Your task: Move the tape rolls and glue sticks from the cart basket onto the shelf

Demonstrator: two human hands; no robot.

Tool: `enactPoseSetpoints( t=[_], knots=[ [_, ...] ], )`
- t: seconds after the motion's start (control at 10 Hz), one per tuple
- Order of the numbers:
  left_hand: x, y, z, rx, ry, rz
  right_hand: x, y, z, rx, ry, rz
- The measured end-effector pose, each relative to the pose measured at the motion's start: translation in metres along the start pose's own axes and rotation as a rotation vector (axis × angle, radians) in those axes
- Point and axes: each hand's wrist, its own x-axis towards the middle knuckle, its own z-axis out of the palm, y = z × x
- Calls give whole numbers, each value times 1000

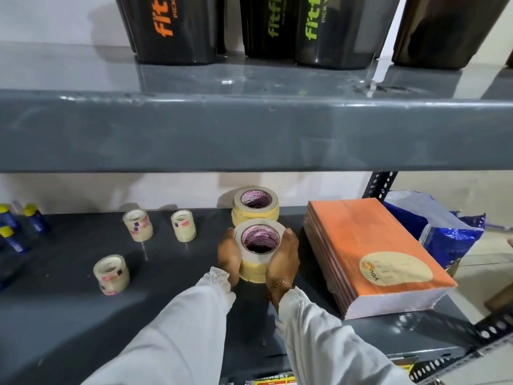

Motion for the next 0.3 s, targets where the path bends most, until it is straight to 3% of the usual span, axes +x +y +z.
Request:
enactPoseSetpoints(
  t=[0.1,0.2,0.3],
  knots=[
    [2,-1,-3,-35,-25,26,1,0,1,7,-4,3],
    [5,-17,-13,-108,-203,140,6,5,-8,56,-74,-36],
    [7,-31,-21,-230,-191,127,-1,8,-14,74,-63,-49]
  ],
)
